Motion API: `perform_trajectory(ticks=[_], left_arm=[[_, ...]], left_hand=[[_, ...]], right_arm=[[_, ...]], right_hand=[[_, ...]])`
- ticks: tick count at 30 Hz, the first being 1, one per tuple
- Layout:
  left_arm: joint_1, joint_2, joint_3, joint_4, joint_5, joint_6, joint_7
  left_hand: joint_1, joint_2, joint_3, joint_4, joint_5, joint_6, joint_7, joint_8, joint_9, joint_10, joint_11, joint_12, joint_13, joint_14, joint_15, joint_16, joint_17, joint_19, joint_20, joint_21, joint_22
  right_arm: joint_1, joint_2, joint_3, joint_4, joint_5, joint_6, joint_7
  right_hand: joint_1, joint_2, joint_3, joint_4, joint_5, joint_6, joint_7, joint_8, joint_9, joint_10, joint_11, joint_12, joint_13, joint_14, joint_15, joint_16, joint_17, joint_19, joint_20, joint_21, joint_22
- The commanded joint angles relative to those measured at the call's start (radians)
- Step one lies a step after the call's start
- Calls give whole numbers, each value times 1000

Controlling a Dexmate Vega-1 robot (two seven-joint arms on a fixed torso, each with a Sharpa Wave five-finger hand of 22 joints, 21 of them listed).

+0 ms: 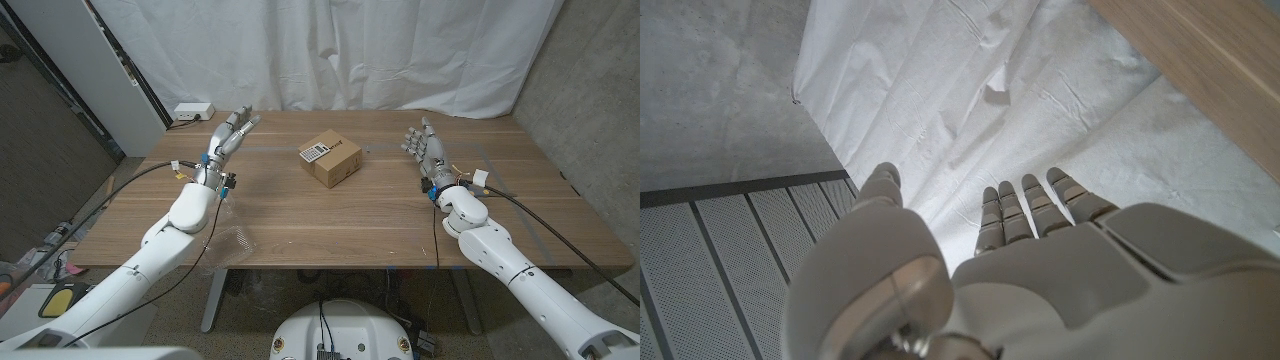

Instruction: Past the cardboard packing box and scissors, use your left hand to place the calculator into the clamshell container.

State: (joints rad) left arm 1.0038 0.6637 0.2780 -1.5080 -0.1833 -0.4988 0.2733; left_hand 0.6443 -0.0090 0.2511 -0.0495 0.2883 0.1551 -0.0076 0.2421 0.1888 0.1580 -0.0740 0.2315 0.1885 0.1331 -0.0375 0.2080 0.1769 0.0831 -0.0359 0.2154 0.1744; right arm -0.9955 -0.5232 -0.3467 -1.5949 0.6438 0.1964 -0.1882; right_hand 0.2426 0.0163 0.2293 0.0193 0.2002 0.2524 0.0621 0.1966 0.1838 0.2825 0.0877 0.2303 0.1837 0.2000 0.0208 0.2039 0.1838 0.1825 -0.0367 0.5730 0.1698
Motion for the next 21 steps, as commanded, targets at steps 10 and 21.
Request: perform_trajectory(ticks=[10, 21], left_arm=[[23, 0, -12, -31, 226, 16, 154], [53, 42, -16, -114, 295, 110, 174]], left_hand=[[86, -21, 9, -52, 0, 90, -20, 17, 3, 92, -21, 15, 3, 90, -45, 5, 0, 84, -48, 15, 2], [145, -39, 16, -88, 4, 80, -25, 5, 4, 86, -30, -1, 3, 88, -52, -8, -1, 71, -56, 0, 2]], right_arm=[[-3, 29, 6, 26, 23, 32, 6], [-2, 48, 8, 43, 36, 57, 15]], right_hand=[[14, 3, 3, -13, -3, 18, -4, 10, 6, 27, -5, 7, 3, 29, -8, 10, 3, 37, -29, -6, 4], [14, 3, 2, -14, -5, 20, -5, 9, 6, 32, -5, 7, 3, 32, -7, 9, 3, 39, -27, -11, 4]])
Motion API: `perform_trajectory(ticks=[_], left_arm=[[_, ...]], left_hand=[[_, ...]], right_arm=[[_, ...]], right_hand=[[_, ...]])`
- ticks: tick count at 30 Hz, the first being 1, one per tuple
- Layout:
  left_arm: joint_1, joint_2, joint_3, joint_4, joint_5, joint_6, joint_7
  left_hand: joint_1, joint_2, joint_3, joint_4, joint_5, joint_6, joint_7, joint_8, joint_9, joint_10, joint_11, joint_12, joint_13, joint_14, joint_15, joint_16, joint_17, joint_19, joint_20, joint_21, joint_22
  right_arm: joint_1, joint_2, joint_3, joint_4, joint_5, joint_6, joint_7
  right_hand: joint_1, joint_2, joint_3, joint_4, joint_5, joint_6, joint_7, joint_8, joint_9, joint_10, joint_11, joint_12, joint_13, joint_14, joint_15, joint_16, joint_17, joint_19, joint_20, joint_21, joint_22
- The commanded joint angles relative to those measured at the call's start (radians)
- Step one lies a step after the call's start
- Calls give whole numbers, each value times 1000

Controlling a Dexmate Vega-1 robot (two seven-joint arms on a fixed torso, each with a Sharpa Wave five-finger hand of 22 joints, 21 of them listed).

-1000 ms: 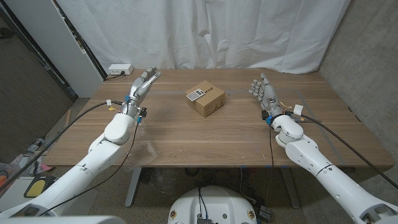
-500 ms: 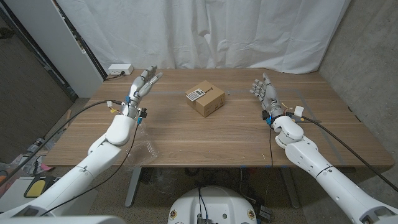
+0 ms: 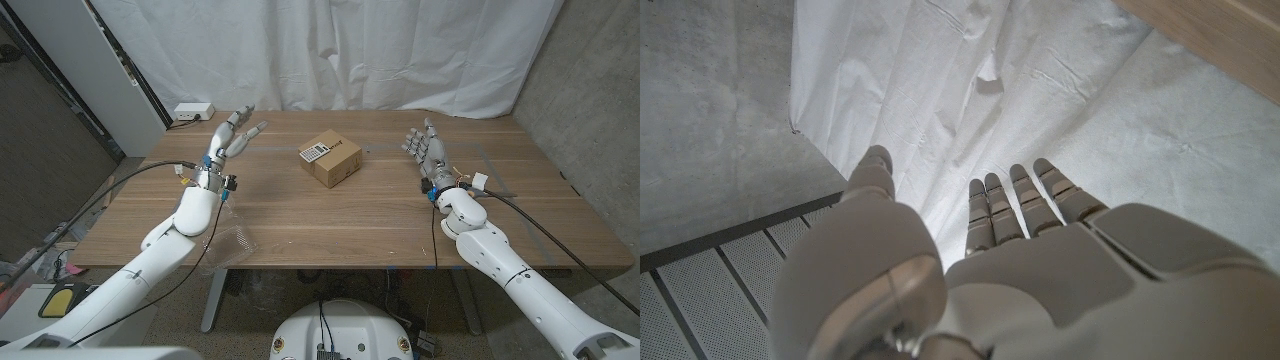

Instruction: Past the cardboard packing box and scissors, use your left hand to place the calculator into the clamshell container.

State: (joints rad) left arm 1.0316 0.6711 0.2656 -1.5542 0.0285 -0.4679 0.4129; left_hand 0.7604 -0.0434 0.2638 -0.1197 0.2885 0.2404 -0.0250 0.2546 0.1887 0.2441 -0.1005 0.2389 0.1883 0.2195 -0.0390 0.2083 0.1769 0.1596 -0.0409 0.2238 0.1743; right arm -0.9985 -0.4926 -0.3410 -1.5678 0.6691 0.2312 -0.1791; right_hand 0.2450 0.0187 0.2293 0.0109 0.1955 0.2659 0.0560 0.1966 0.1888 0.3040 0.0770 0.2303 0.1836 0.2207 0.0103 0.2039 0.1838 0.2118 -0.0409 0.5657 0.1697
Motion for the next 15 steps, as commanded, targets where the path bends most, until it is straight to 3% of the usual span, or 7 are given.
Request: perform_trajectory(ticks=[1, 4, 12, 15], left_arm=[[28, 39, -2, -74, 92, 87, 37], [36, 48, 0, -86, 113, 101, 46], [47, 74, 11, -125, 195, 162, 76], [50, 77, 13, -132, 217, 173, 96]], left_hand=[[38, -8, 3, -22, 5, -12, -4, -12, 4, -3, -2, -12, 4, 2, -51, -10, -1, -5, -58, -10, 2], [61, -14, 5, -31, 7, -35, 4, -25, 5, -19, 1, -22, 4, -6, -48, -17, -1, -11, -71, -16, 1], [97, -18, 10, -41, 10, -53, 4, -35, 6, -34, 2, -31, 6, -18, -47, -23, -1, -21, -70, -23, 0], [112, -23, 10, -42, 11, -45, 2, -33, 7, -25, -3, -28, 6, -6, -52, -19, -2, -15, -90, -23, -1]], right_arm=[[0, 18, 4, 14, 13, 21, 5], [-7, 16, 10, 2, 19, 15, -4], [-10, -1, 20, -18, 24, 2, -8], [-12, -6, 25, -26, 29, -6, -12]], right_hand=[[12, 1, 2, -6, 0, 7, 2, 9, 1, 10, 6, 7, 3, 12, 3, 9, 3, 10, -23, -4, 4], [12, 1, 2, -7, 0, 9, 0, 10, 1, 13, 5, 8, 4, 16, 1, 9, 3, 11, -22, -6, 4], [15, 2, 2, -11, -1, 31, -5, 15, 2, 33, 3, 13, 4, 32, -3, 11, 3, 29, -22, -9, 5], [16, 2, 2, -12, -2, 32, -6, 15, 2, 35, 3, 13, 4, 34, -4, 12, 3, 30, -22, -10, 5]])
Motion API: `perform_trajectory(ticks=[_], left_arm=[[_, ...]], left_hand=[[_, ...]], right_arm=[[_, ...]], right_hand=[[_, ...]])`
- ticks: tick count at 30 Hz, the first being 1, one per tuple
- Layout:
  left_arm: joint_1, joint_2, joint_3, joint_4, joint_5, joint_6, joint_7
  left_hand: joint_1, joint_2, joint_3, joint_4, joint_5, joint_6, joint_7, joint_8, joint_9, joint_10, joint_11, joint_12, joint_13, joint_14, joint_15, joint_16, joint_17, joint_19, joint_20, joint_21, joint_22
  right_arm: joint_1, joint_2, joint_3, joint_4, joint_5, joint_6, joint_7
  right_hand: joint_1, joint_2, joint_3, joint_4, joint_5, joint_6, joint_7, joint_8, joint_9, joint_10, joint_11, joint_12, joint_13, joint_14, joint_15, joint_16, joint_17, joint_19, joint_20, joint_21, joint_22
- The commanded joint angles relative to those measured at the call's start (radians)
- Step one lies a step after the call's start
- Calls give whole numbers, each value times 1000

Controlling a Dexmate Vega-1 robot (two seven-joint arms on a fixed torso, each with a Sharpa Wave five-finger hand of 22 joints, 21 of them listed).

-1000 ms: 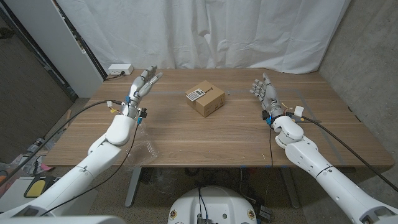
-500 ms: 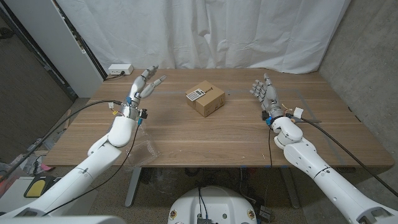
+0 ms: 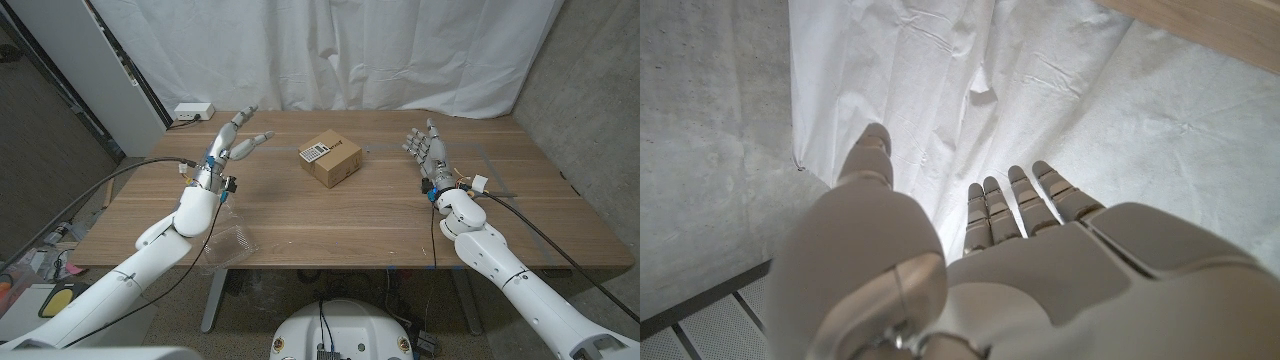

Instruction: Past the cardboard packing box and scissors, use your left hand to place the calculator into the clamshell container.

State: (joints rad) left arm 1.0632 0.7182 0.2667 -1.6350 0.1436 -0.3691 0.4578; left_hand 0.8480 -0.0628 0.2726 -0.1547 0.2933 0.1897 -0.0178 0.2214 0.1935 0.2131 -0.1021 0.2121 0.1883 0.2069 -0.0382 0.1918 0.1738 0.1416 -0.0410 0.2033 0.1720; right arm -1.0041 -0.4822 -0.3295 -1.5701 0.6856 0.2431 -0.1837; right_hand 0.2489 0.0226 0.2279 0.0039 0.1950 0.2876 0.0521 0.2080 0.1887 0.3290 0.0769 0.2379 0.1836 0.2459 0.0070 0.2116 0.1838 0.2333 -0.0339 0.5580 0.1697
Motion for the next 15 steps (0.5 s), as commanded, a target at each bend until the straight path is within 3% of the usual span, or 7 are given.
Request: perform_trajectory(ticks=[1, 11, 15], left_arm=[[20, 33, 13, -55, 113, 80, 58], [42, 58, 21, -101, 214, 144, 122], [46, 67, 22, -104, 216, 147, 125]], left_hand=[[29, -7, 0, -7, 6, 10, -4, 1, 2, 13, -3, 1, 6, 17, -58, 0, 1, 8, -102, -1, 1], [41, -18, -6, -3, 6, 30, -17, 5, 3, 34, -13, 5, 6, 35, -68, 2, 1, 27, -111, 2, 1], [31, -26, -15, 5, 5, 16, -12, -2, 3, 26, -9, -1, 7, 25, -65, -3, 2, 23, -97, -1, 2]], right_arm=[[-7, -17, 15, -26, 13, -20, -9], [-11, -13, 26, -19, 29, -9, -3], [-16, -17, 28, -22, 17, 2, -9]], right_hand=[[13, -2, 4, -5, -1, 10, -2, 4, 2, 10, 3, 5, 4, 9, -1, 4, 3, 9, -28, -3, 5], [14, 0, 2, -11, -3, 84, -2, 24, 4, 69, 3, 21, 3, 51, -1, 10, 3, 44, -26, -10, 6], [14, -1, 1, -11, -3, 84, -3, 23, 4, 66, -1, 19, 3, 51, -1, 9, 3, 46, -27, -11, 6]])
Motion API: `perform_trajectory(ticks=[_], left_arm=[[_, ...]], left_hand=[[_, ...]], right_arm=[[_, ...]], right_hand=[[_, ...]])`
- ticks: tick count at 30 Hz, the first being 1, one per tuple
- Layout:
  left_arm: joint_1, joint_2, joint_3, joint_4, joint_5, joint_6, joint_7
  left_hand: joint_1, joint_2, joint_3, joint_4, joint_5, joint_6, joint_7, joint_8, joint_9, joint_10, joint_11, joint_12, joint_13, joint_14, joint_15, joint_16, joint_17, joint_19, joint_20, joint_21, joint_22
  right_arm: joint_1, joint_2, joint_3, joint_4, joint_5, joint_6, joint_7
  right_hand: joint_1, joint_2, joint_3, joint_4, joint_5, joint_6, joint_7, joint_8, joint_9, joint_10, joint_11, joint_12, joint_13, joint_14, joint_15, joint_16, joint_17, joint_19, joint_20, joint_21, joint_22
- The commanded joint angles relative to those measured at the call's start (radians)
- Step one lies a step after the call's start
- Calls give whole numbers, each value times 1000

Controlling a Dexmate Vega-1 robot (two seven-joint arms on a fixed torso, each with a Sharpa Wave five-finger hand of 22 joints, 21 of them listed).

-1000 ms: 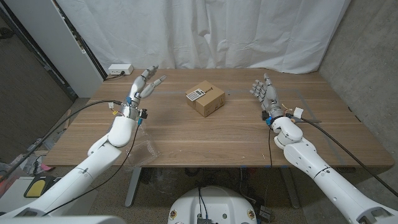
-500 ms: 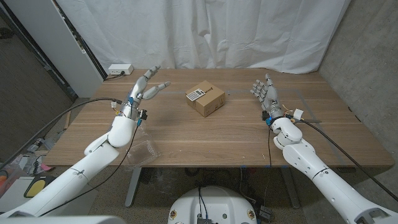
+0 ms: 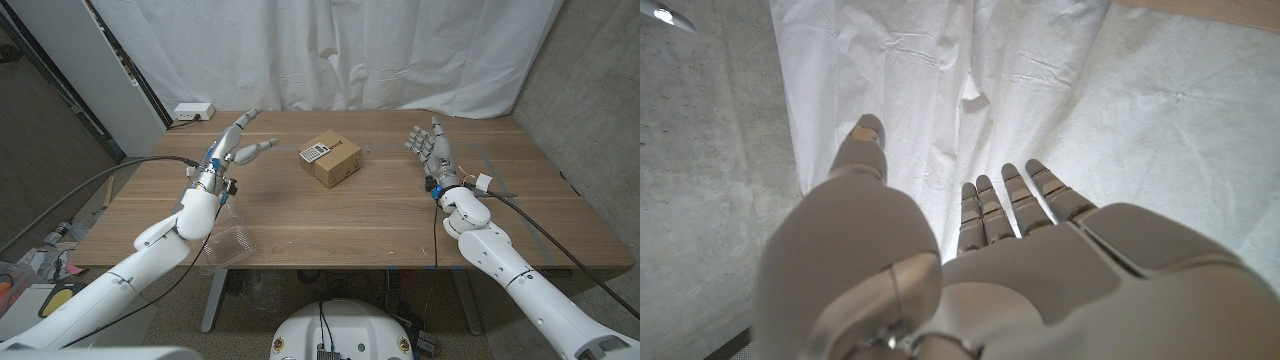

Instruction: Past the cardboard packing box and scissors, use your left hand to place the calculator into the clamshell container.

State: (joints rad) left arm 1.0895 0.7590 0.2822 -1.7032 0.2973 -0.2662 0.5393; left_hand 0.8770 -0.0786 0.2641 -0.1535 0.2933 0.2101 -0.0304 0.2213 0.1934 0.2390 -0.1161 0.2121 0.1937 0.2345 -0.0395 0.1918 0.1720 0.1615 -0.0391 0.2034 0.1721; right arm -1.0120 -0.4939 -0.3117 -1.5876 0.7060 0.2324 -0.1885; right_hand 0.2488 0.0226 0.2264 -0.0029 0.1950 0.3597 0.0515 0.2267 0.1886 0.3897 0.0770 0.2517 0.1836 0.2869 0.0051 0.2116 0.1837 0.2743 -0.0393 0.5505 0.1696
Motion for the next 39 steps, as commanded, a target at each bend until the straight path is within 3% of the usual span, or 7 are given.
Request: perform_trajectory(ticks=[1, 13, 26, 39], left_arm=[[22, 30, 7, -41, 67, 51, 43], [29, 60, 29, -83, 147, 136, 51], [6, 86, 104, -102, 327, 266, 98], [-12, 117, 163, -119, 441, 371, 121]], left_hand=[[1, -10, -8, 5, 5, -5, 1, -2, 3, 0, 6, -1, 1, -3, -63, -3, 4, 3, -97, -1, 2], [-5, -15, -16, 14, 5, -11, 2, -7, 4, -4, 9, -4, 2, -5, -60, -5, 5, 5, -86, -2, 2], [27, -9, -15, 11, 11, 43, -29, 11, 5, 47, -20, 8, 3, 42, -89, 7, 5, 50, -94, 9, 3], [73, -2, -15, 12, 13, 156, -65, 45, 5, 150, -74, 21, 3, 128, -126, 15, 5, 105, -107, 15, 4]], right_arm=[[-10, -5, 12, -4, -4, 16, -4], [-19, 1, 27, 2, 3, 40, -8], [-28, 10, 43, 0, 16, 59, -12], [-32, 5, 57, -9, 34, 55, -8]], right_hand=[[14, -1, 3, -4, -3, 11, -2, 3, 4, 5, -1, 5, 3, 10, 1, 8, 3, 5, -21, -4, 6], [14, 1, 3, -6, -3, 12, -4, 0, 4, 8, 2, 4, 3, 11, 0, 6, 3, 6, -21, -9, 6], [14, 2, 2, -7, -4, 16, -2, -2, 4, 12, -2, 3, 3, 18, 0, 6, 4, 14, -21, -12, 6], [10, 1, -1, -7, -4, 26, -2, -2, 4, 23, -3, 4, 3, 30, -4, 7, 4, 26, -23, -16, 6]])
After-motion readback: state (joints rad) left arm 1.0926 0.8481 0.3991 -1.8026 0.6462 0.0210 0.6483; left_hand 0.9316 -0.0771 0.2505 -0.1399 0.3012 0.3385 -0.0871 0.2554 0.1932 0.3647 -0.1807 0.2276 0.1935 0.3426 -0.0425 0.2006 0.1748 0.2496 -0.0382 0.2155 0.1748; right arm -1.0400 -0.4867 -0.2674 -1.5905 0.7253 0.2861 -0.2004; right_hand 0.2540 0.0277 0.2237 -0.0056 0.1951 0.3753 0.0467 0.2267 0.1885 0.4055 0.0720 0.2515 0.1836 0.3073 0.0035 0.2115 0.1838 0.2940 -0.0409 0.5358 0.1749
